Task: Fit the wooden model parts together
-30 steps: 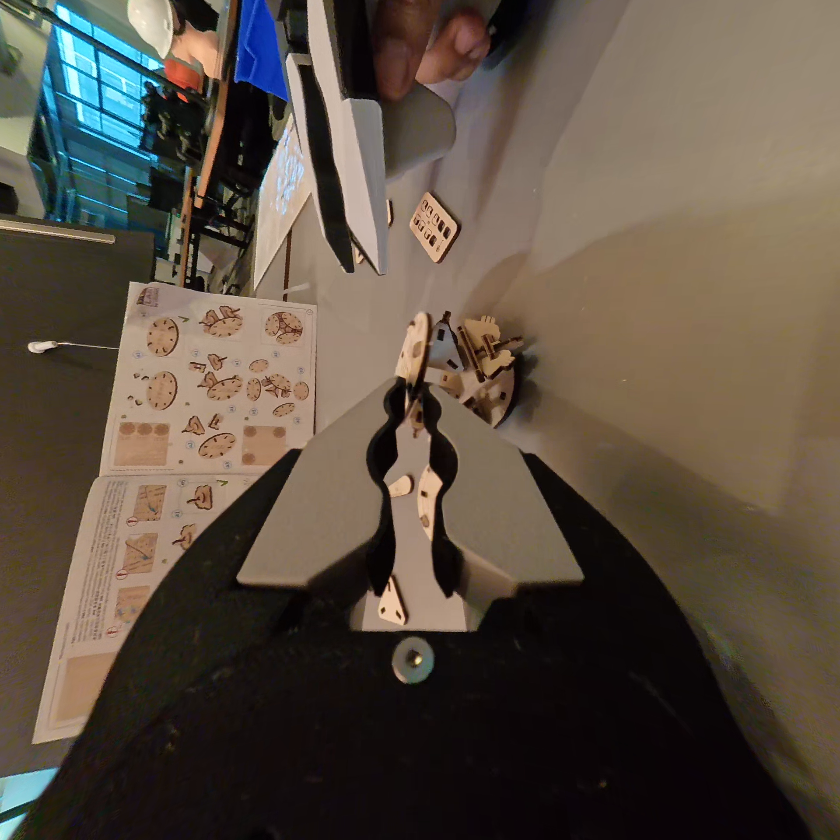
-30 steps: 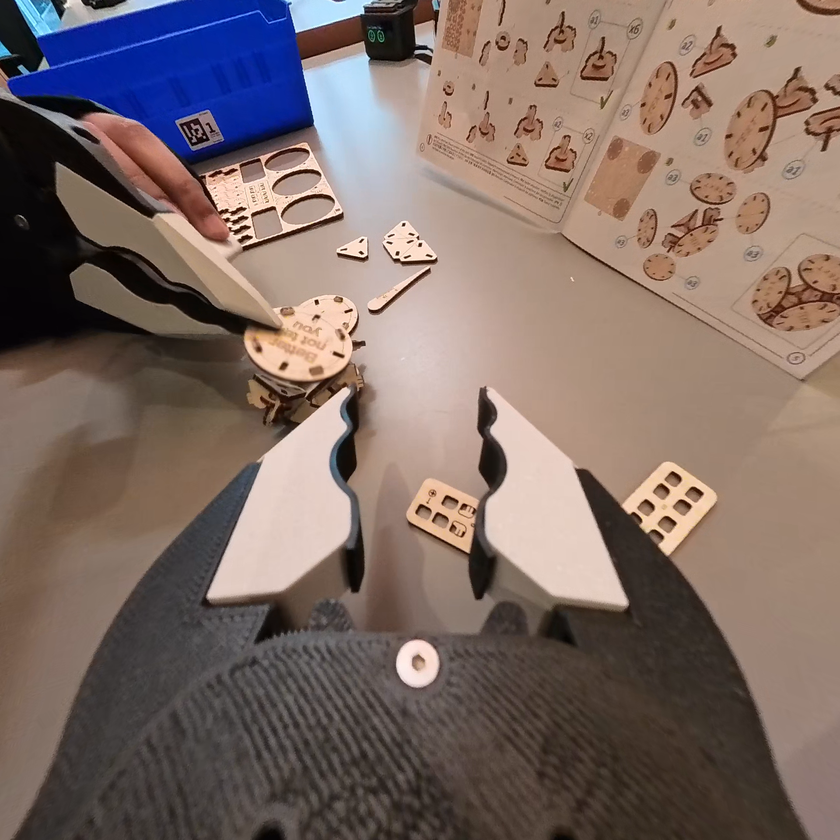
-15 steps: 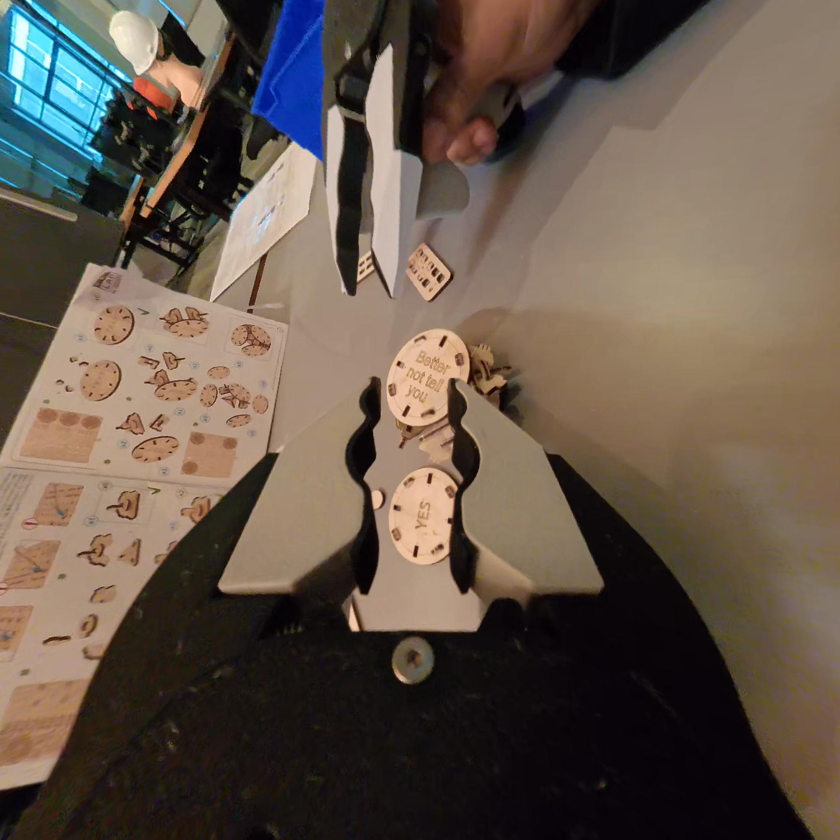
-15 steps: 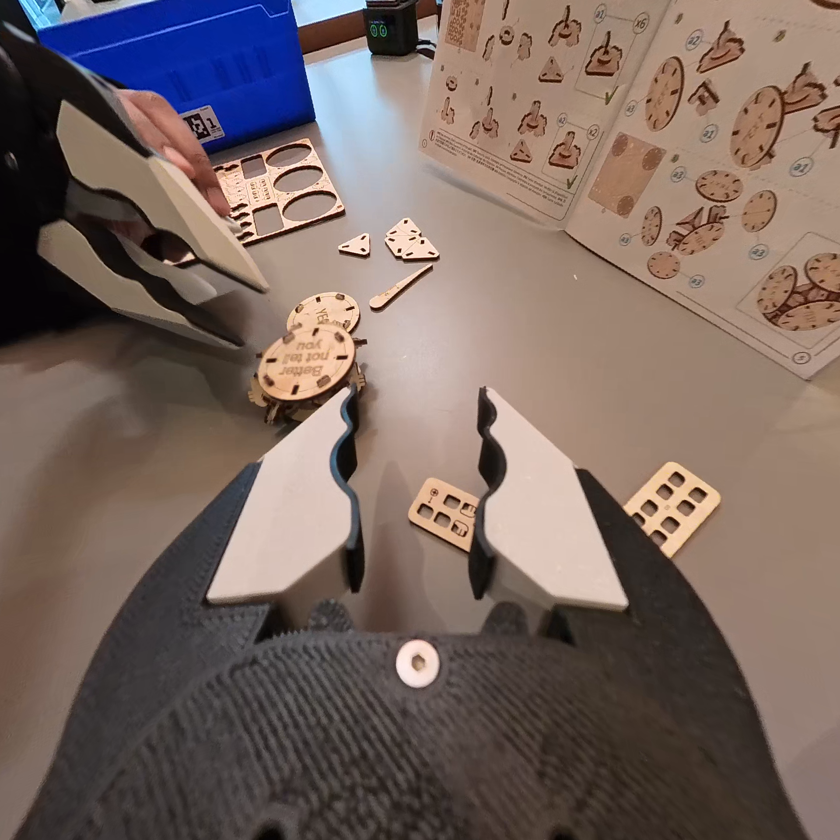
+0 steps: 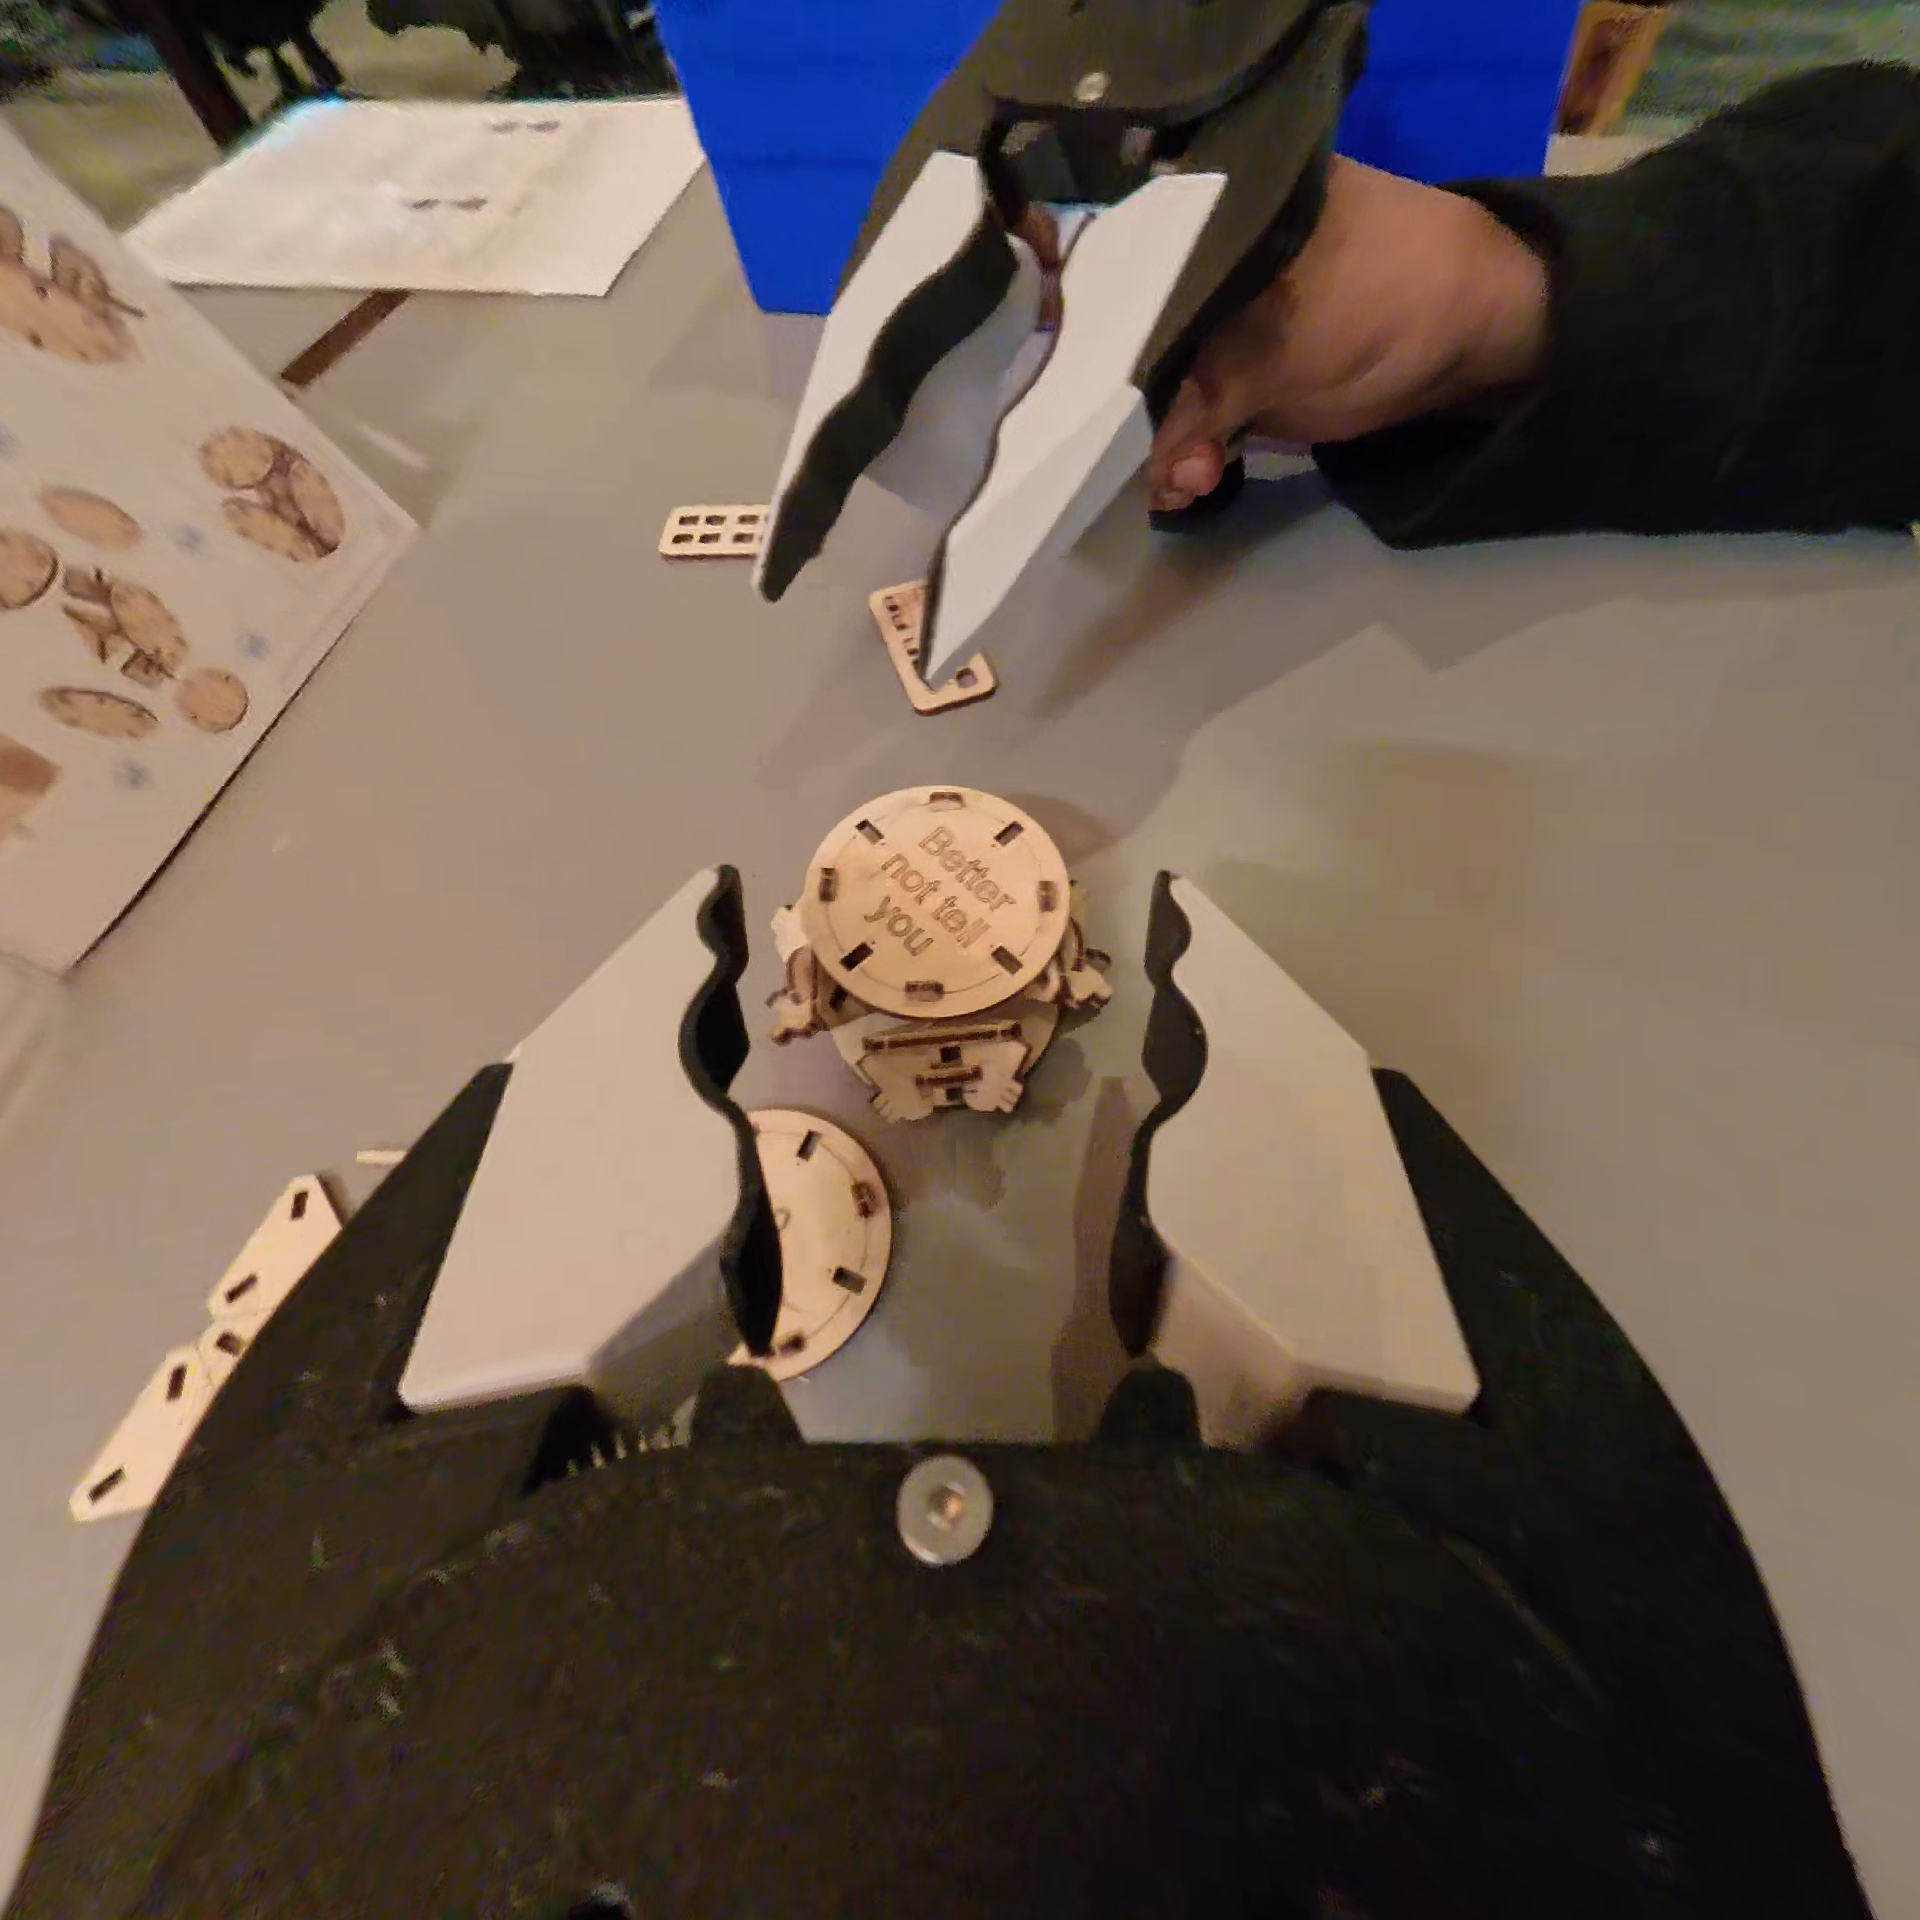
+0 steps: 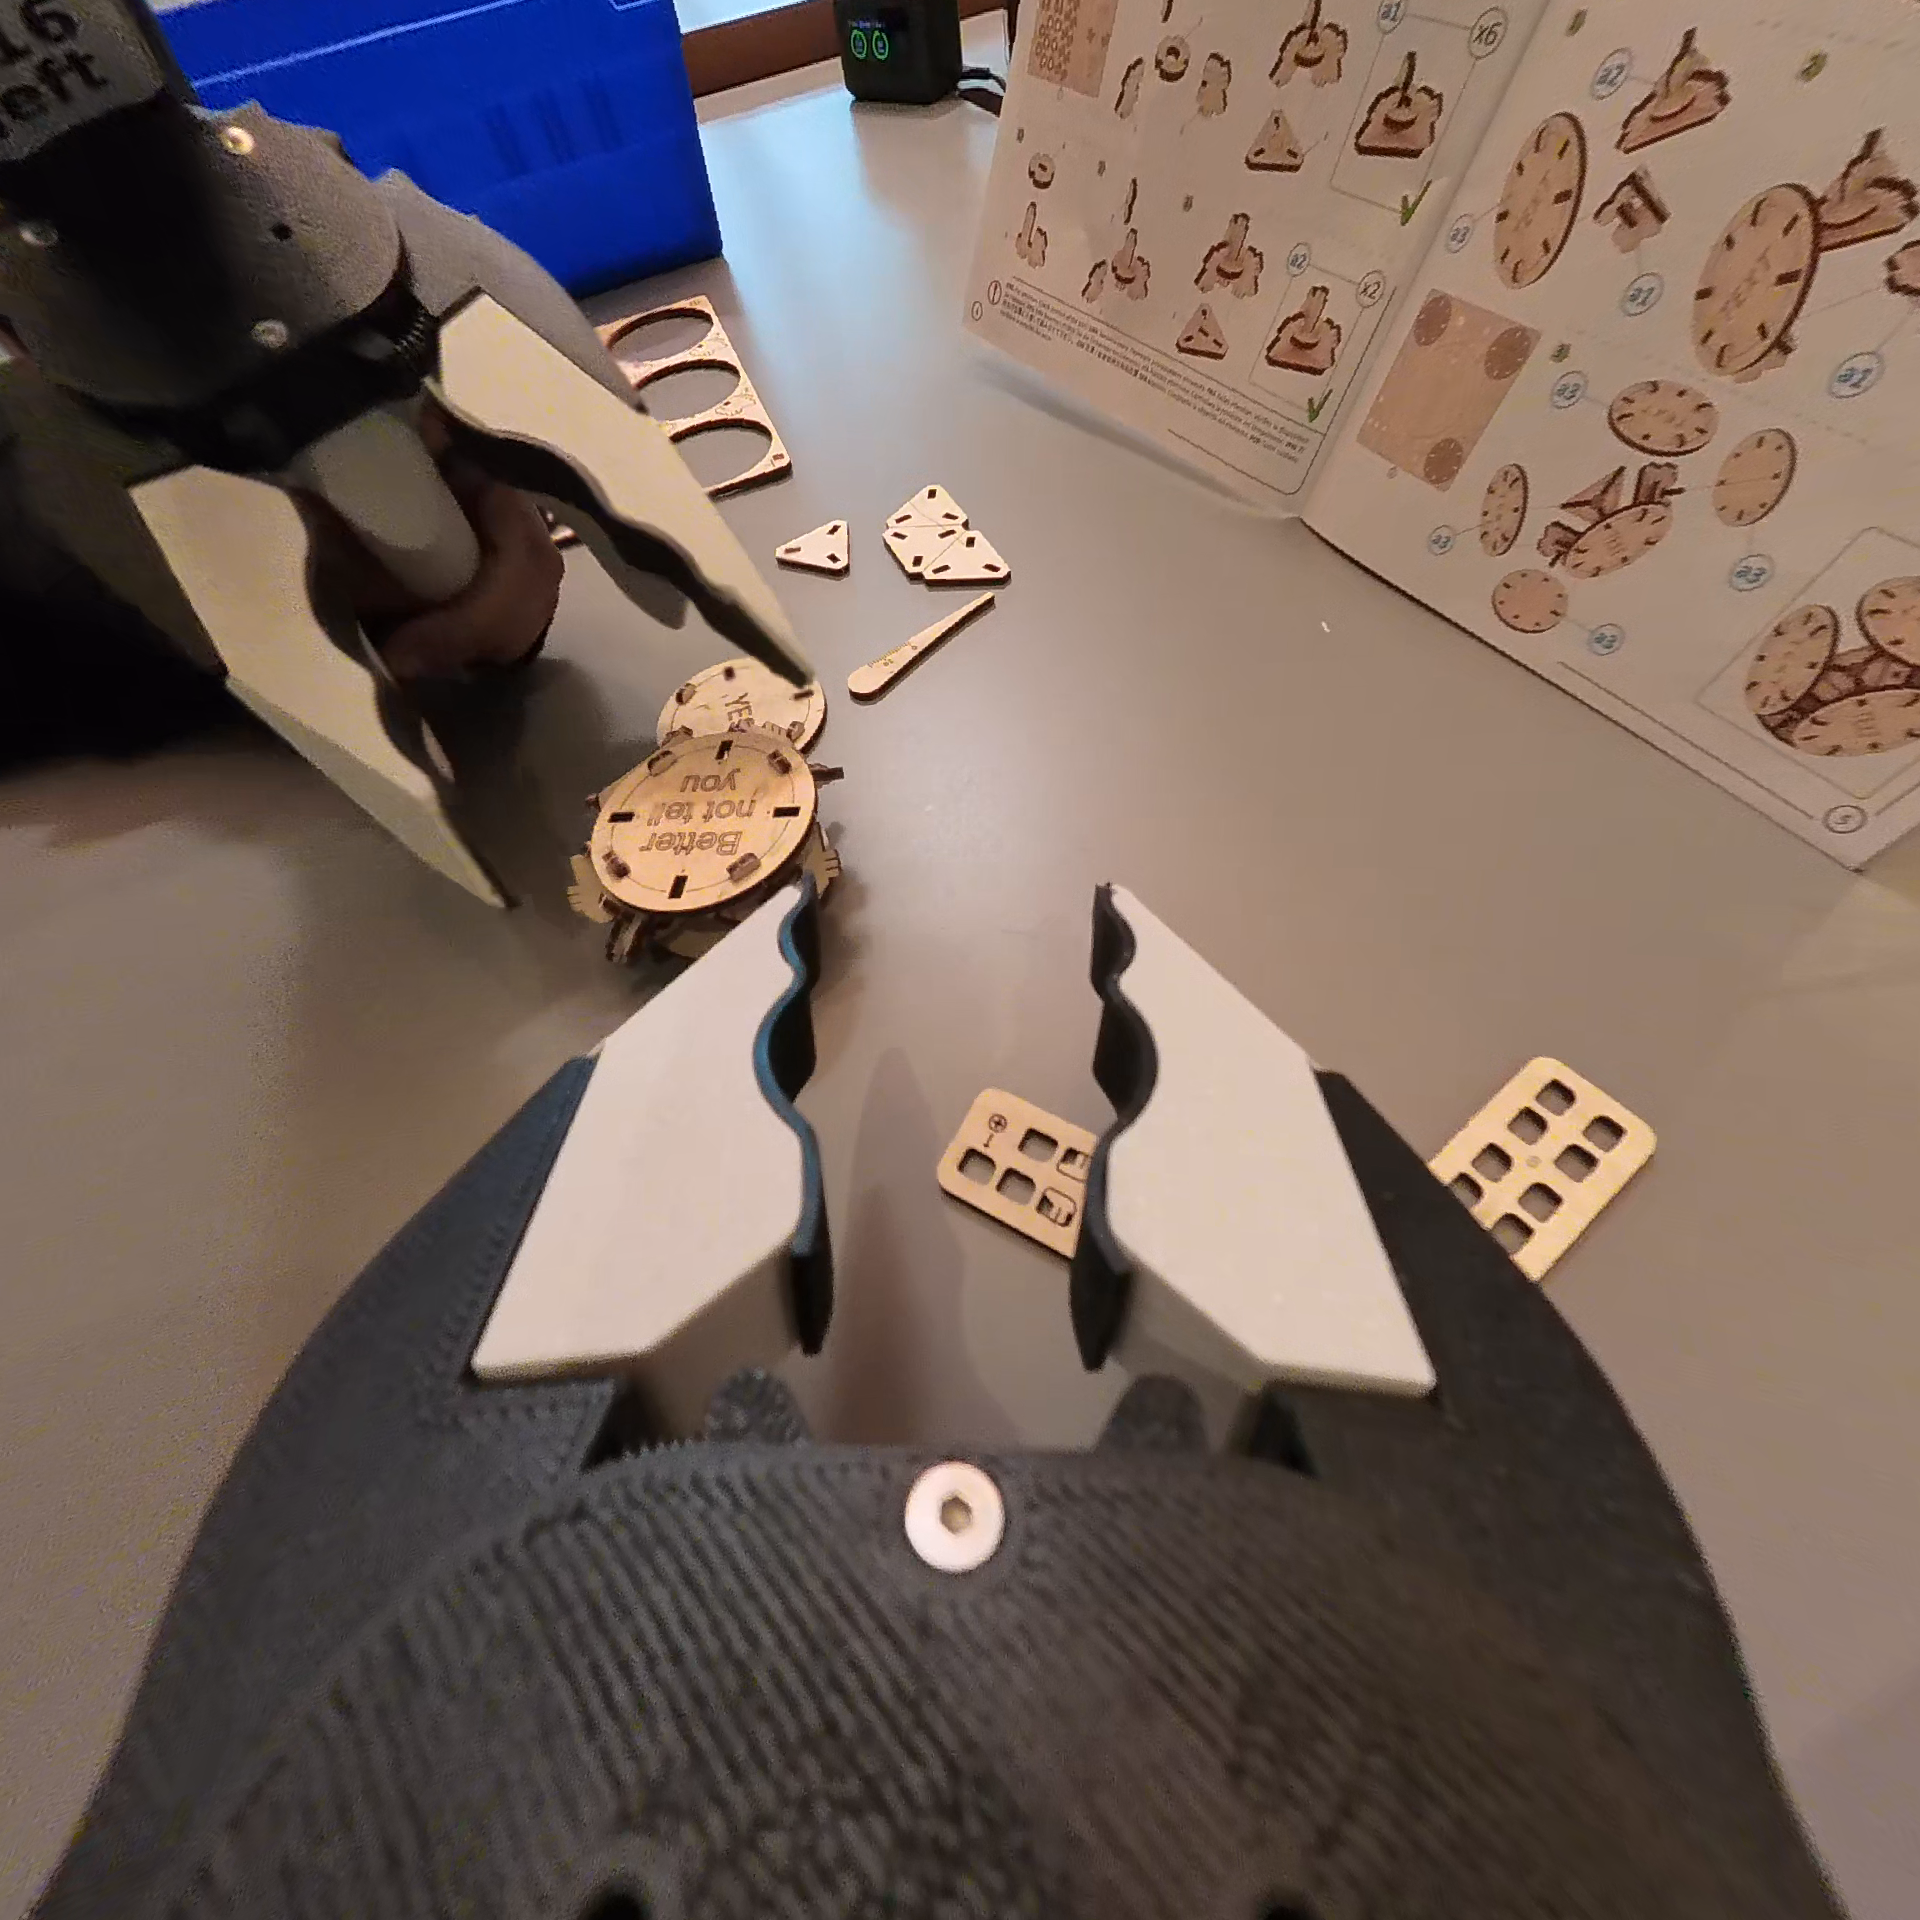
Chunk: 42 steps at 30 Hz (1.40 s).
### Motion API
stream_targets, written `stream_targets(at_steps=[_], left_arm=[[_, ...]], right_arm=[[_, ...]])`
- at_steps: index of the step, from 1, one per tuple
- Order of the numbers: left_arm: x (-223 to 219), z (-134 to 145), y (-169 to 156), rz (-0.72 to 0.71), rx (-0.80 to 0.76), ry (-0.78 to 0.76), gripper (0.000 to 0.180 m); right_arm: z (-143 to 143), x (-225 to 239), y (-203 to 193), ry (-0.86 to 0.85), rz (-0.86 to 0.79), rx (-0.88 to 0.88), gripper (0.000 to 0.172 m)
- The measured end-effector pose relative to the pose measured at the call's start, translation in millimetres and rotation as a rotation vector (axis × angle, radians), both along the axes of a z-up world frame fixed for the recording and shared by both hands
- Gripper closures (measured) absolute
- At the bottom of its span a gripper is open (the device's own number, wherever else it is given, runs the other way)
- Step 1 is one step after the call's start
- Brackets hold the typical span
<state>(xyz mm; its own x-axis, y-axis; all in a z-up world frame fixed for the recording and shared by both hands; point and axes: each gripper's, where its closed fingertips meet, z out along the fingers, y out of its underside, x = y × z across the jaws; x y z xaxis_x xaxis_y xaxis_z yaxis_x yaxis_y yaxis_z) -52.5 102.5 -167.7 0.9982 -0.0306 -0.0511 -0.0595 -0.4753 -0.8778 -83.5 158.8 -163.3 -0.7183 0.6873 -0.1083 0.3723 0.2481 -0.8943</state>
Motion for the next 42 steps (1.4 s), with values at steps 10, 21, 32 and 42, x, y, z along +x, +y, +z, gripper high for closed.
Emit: stream_targets(at_steps=[10, 21, 32, 42], left_arm=[[1, -11, 0, 0.004, -0.071, -0.002, 0.109], [2, -11, 0, -0.002, -0.072, -0.006, 0.128], [1, -11, 0, 0.003, -0.071, -0.009, 0.125], [0, -14, 0, 0.01, -0.09, -0.002, 0.126]], right_arm=[[-1, 0, -1, -0.002, 0.003, 0.008, 0.12], [-2, 0, -1, -0.002, 0.004, 0.013, 0.12], [-2, 1, -1, -0.001, 0.006, 0.018, 0.12], [-4, 1, -3, -0.002, 0.011, 0.034, 0.12]])
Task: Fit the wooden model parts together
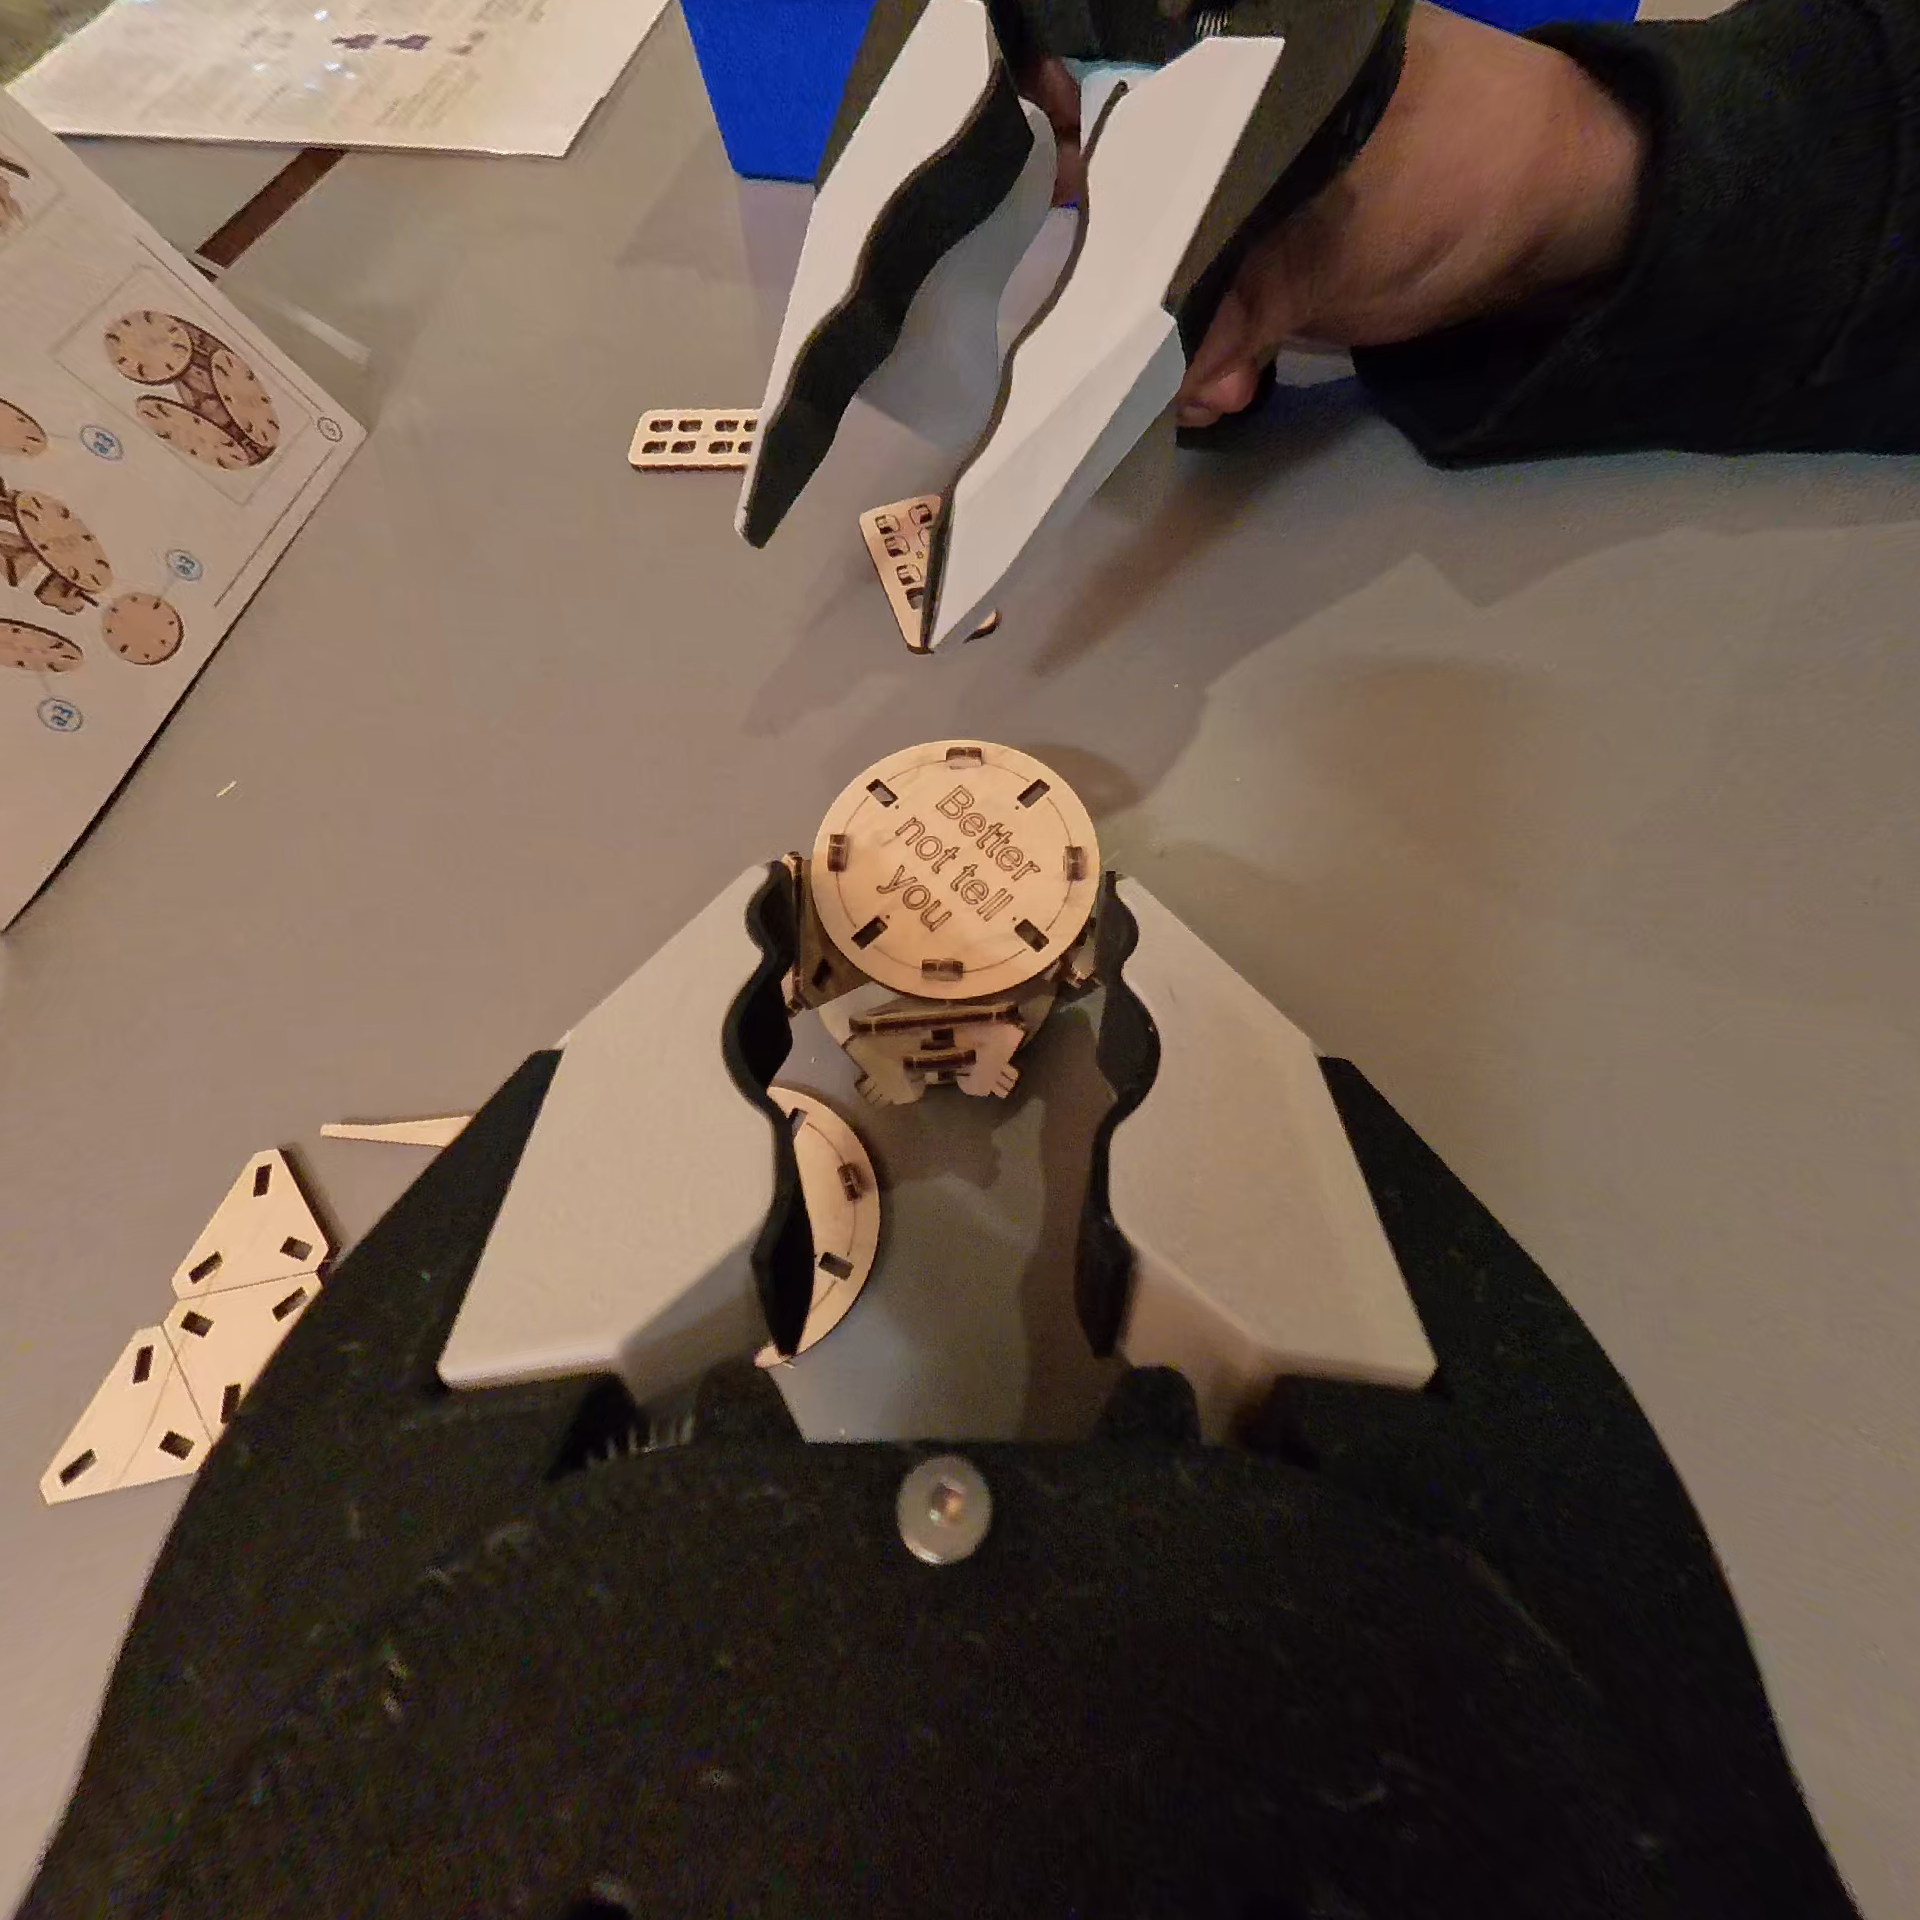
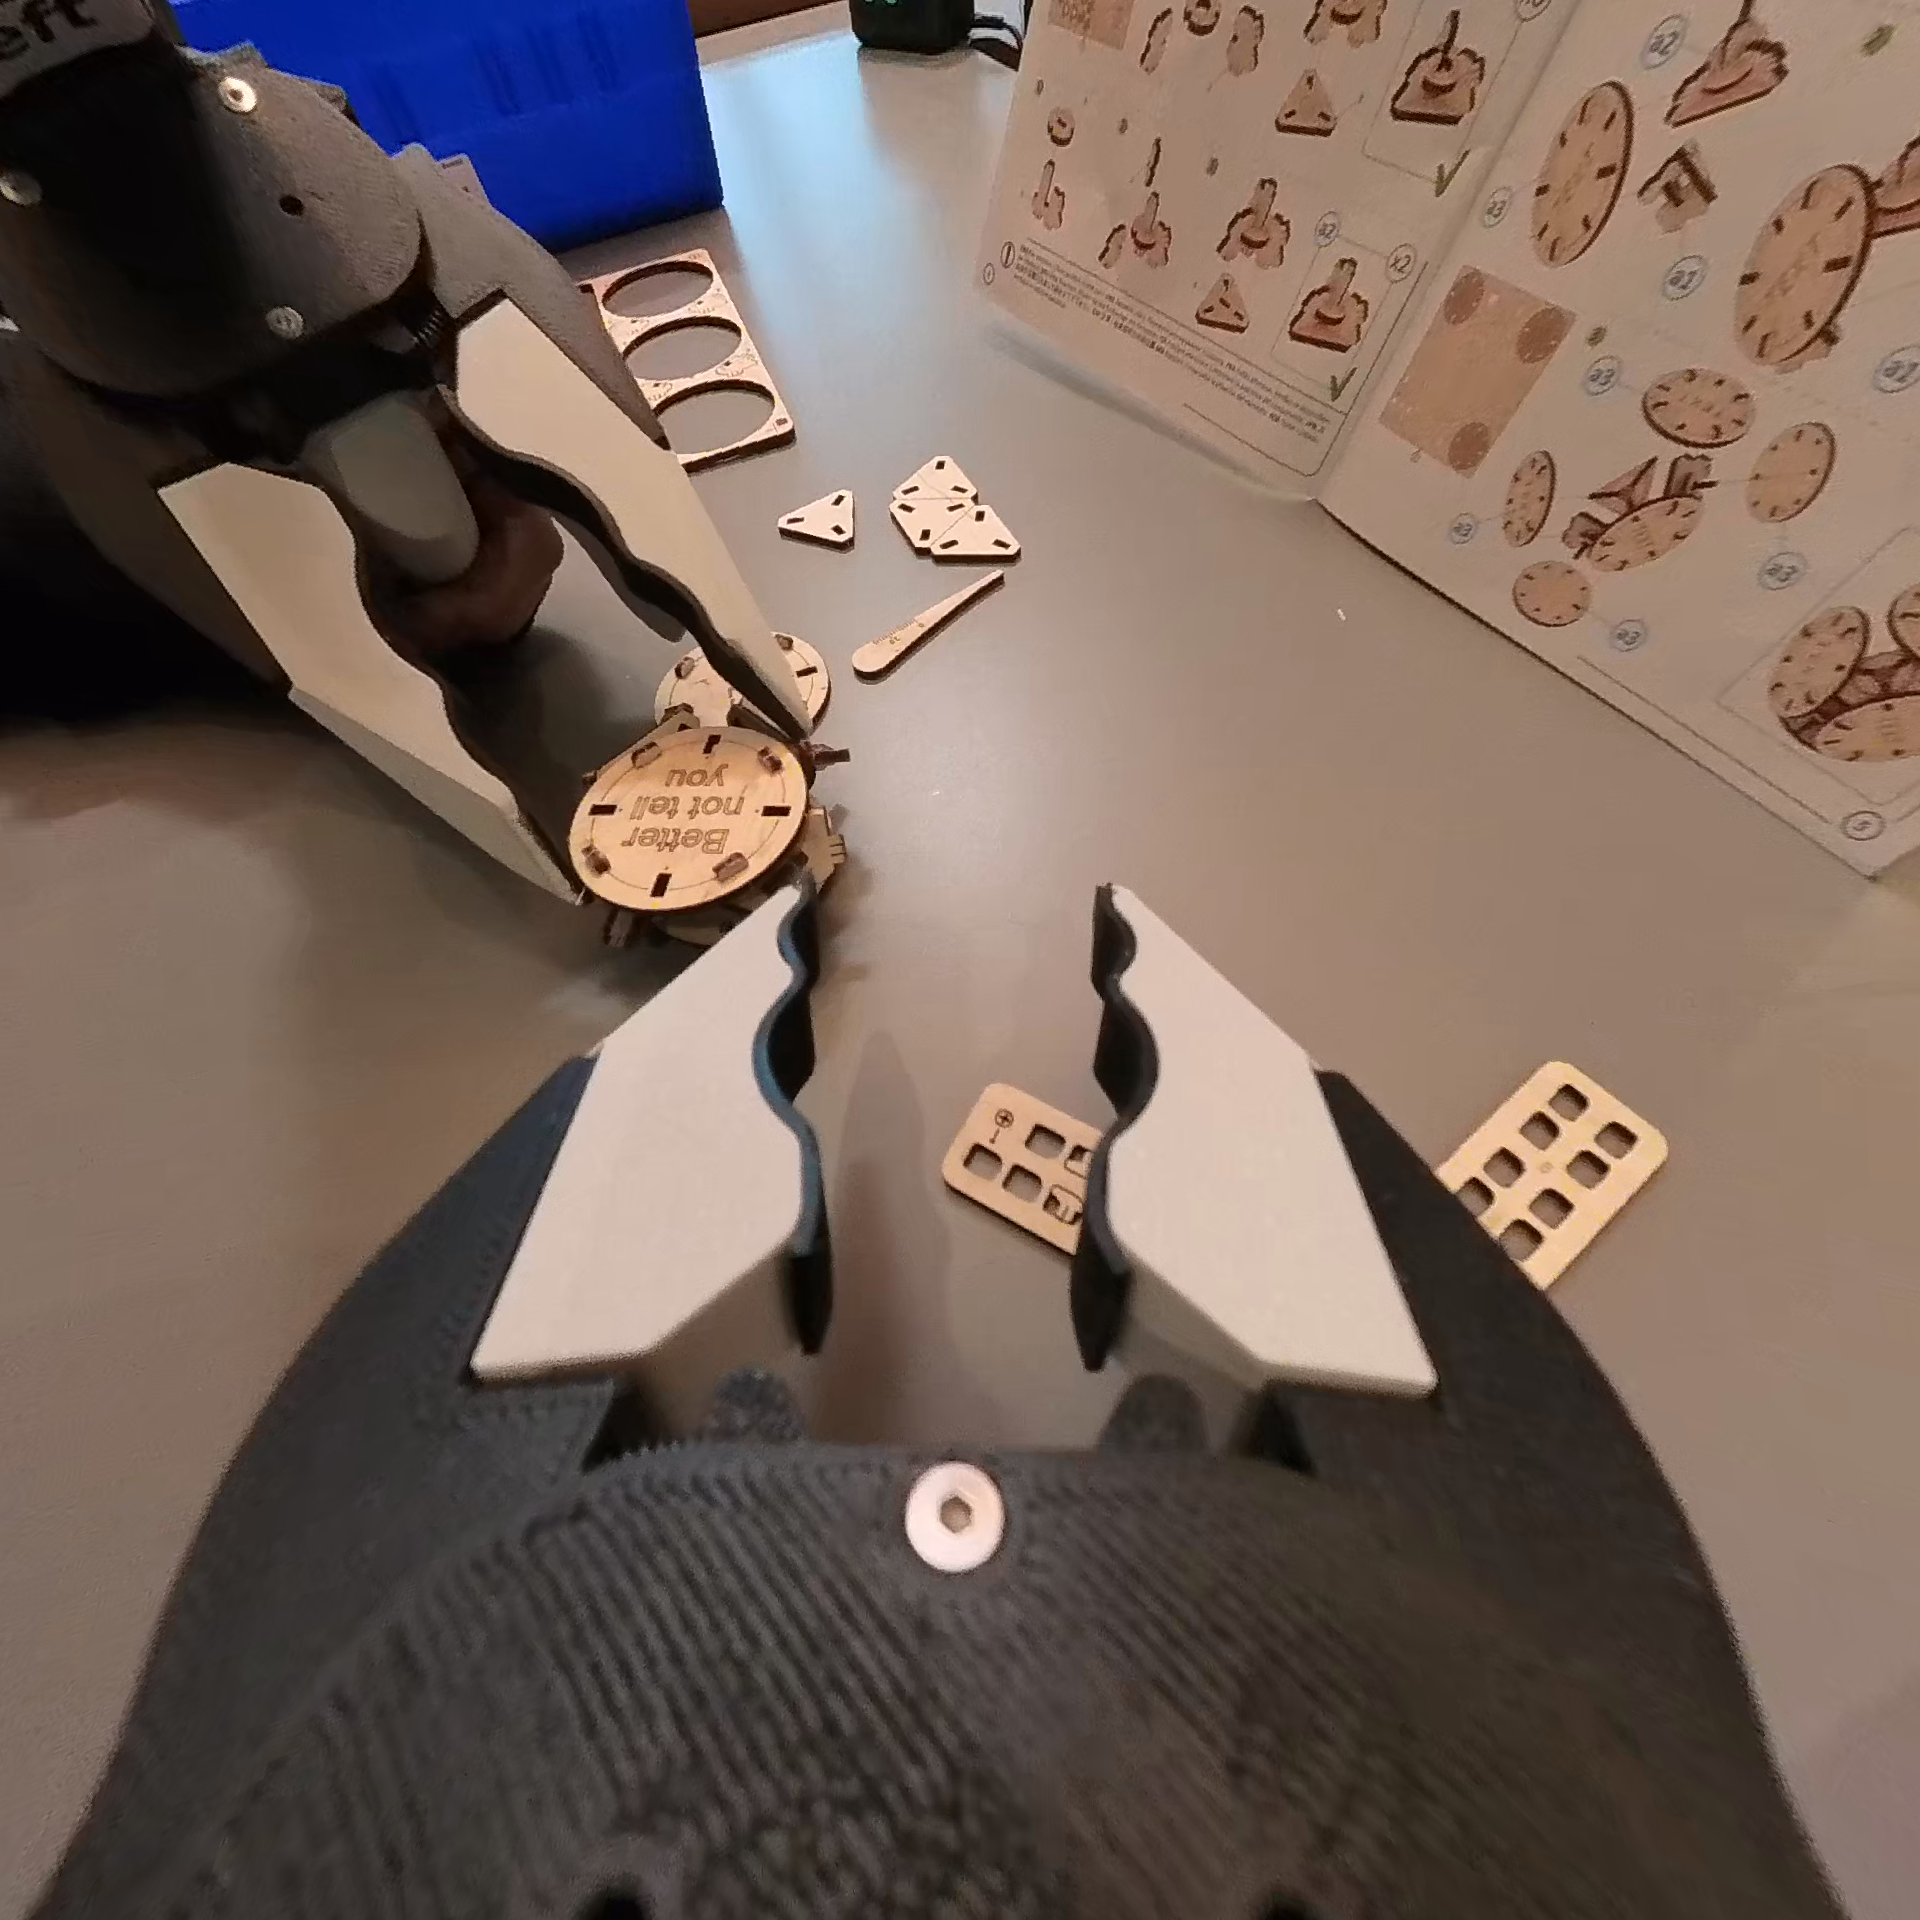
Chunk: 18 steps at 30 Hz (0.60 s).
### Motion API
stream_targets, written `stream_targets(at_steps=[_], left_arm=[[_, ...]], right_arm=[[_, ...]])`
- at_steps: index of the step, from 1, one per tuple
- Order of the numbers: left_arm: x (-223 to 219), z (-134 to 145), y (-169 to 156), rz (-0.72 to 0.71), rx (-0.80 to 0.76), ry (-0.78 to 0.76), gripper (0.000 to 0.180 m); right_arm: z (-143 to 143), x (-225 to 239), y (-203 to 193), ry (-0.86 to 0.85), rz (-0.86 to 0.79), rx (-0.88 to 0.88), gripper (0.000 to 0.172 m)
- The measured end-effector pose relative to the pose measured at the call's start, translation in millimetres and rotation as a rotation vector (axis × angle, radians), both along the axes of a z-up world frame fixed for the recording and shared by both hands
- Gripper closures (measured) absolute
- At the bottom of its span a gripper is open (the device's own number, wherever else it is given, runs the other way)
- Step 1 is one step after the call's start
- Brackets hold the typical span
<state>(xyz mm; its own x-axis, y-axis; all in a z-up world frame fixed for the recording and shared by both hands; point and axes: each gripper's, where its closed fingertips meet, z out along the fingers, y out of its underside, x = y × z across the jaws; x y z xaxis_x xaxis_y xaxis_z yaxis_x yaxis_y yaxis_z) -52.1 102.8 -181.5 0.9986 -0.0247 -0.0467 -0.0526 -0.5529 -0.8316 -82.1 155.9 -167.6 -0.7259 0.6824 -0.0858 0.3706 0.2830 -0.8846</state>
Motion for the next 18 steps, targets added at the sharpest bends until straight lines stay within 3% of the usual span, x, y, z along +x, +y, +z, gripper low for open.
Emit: stream_targets(at_steps=[18], left_arm=[[1.7, -0.7, 0.0, -0.013, -0.005, -0.015, 0.129]], right_arm=[[-0.7, 0.3, -0.5, -0.006, 0.004, 0.0, 0.12]])
